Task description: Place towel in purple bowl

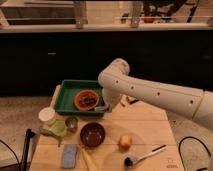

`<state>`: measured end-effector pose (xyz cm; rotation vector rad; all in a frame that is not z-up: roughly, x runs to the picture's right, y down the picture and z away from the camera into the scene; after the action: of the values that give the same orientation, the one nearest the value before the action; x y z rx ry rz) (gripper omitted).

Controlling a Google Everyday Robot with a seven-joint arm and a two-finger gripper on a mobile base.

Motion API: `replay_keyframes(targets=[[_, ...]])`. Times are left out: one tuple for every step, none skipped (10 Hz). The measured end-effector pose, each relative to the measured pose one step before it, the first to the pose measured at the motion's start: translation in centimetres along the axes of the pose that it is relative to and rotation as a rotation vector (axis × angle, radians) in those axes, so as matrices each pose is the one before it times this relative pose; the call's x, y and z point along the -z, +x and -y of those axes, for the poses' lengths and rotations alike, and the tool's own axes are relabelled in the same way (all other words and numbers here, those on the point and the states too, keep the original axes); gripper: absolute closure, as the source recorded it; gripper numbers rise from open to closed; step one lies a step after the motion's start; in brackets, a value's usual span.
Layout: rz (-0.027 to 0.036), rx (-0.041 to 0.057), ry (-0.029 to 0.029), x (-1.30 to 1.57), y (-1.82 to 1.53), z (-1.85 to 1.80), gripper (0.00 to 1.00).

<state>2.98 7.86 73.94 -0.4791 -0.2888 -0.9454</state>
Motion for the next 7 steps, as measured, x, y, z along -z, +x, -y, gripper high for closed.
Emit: replay_keyframes(targets=[[0.02709,0.03324,-0.00020,-0.390,-1.256,0.324,0.94],[0.01164,0.02524,-0.00120,-0.321,-0.663,0.259,0.94],[0.02003,0.02340,-0.00128,-0.459,-0.833,0.204,0.94],[0.01089,0.01662,-0.00117,-0.289,-0.491,0.171,0.94],[0.01695,0.02052,-0.00644,-0.449,-0.625,0.084,0.94],[0.00861,0.01345,-0.00424,-0.292,-0.261,0.067,0.94],[0.01882,0.02054,-0.00566,-0.497,-0.602,0.249,0.94]])
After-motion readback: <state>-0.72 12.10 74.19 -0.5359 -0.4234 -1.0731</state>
